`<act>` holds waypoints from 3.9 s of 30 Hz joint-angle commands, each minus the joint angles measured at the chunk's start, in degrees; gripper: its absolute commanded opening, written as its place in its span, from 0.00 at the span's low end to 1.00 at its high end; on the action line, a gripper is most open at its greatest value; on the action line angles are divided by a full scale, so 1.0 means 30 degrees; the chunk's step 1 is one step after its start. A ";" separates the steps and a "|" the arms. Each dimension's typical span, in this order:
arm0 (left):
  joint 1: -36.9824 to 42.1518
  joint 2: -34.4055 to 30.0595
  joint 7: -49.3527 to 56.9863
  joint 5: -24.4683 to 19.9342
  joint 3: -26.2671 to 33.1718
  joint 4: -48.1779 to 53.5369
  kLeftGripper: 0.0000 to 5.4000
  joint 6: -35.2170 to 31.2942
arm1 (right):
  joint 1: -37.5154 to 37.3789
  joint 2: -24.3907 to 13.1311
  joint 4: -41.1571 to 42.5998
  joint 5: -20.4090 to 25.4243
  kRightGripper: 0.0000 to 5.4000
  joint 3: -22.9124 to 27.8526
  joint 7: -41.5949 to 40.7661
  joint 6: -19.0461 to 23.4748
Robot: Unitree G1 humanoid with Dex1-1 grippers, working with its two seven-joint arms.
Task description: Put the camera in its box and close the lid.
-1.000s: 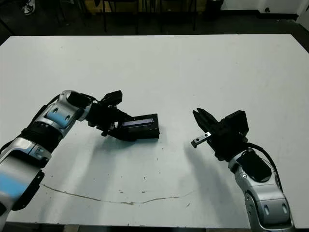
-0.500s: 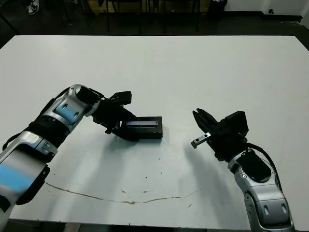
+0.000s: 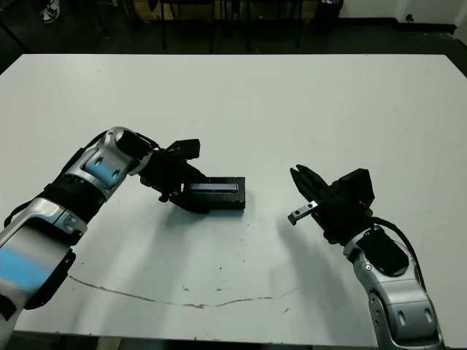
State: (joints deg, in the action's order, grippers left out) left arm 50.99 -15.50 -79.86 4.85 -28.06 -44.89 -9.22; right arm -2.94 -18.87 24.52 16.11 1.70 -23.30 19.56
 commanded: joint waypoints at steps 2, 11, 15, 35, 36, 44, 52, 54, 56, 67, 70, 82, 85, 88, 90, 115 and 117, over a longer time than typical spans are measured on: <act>-0.1509 0.0385 0.0032 0.0722 -0.0680 -0.1188 0.52 -0.0133 | -0.0050 -0.0154 -0.0040 -0.0072 0.00 -0.0086 -0.0041 0.0194; -0.2022 -0.0228 0.1604 0.1130 -0.0473 -0.1796 0.68 0.3176 | -0.0163 -0.0114 -0.0210 0.0071 0.00 -0.0052 -0.0261 -0.0200; -0.2062 -0.0231 0.1642 0.0995 -0.0264 -0.2135 0.82 0.3589 | -0.0240 -0.0117 -0.0153 -0.0024 0.00 -0.0070 -0.0176 -0.0190; -0.4618 -0.3060 0.0500 -0.0440 0.1191 0.0790 1.00 0.5451 | -0.0392 0.0007 -0.0260 -0.0016 0.00 -0.0135 -0.0185 -0.0514; -0.4923 -0.3460 0.0495 -0.0625 0.1440 0.1082 1.00 0.5438 | -0.0399 0.0028 -0.0270 -0.0007 0.00 -0.0135 -0.0177 -0.0525; -0.7813 -0.7198 0.0612 -0.2186 0.3891 0.4719 1.00 0.3713 | -0.0383 -0.0024 -0.0040 0.0002 0.00 -0.0111 0.0034 -0.0136; -0.9690 -0.9580 0.2120 -0.3330 0.6491 0.7752 1.00 0.0273 | -0.0292 -0.0015 -0.0152 -0.0083 0.00 -0.0235 0.0008 -0.0394; -1.0495 -0.9543 0.3701 -0.3829 0.7662 1.0015 1.00 -0.1029 | -0.0253 -0.0027 -0.0125 -0.0109 0.00 -0.0241 0.0091 -0.0251; -1.1597 -0.8525 0.6261 -0.4954 0.9386 1.3059 0.98 -0.2754 | -0.0221 0.0111 -0.0158 0.0160 0.00 -0.0162 0.0103 -0.0116; -1.4364 0.0621 1.9000 -0.6776 0.9337 2.4060 0.64 -0.5870 | -0.0145 0.0471 -0.0270 -0.0143 0.00 -0.0150 0.0705 -0.0372; -1.4490 0.2210 2.1273 -0.6148 0.7929 2.4851 0.53 -0.6713 | -0.0202 0.0543 -0.0020 -0.0239 0.00 -0.0123 0.1098 -0.0130; -1.3486 0.5654 2.4843 -0.3794 0.3755 2.1292 0.09 -0.9171 | -0.0385 0.0835 0.0171 -0.0093 0.00 -0.0004 0.1572 -0.0151; -1.3309 0.5894 2.5062 -0.3415 0.3352 2.0257 0.00 -0.9843 | -0.0489 0.0865 0.0356 -0.0116 0.00 0.0017 0.1752 0.0086; -1.3246 0.6038 2.5122 -0.3398 0.3263 1.9631 0.00 -1.0890 | -0.0564 0.0883 0.0489 0.0052 0.00 0.0004 0.1789 0.0319; -1.3295 0.6072 2.5080 -0.3451 0.3372 1.9310 0.00 -1.1474 | -0.0632 0.0881 0.0606 -0.0034 0.00 -0.0090 0.1819 0.0367; -1.6427 0.4601 2.3834 -0.3609 0.5767 1.9947 0.00 -0.5867 | -0.0777 0.1071 0.0958 -0.0097 0.00 -0.0189 0.1931 0.0242; -1.6675 0.4235 2.3928 -0.3250 0.6435 2.0654 0.00 -0.3530 | -0.0819 0.1321 0.0927 -0.0069 0.00 -0.0102 0.2003 -0.0230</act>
State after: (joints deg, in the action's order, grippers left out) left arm 1.66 -1.64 -8.17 -6.04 -9.91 15.85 -23.21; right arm -4.80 -15.35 27.34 15.90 1.16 -17.86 19.32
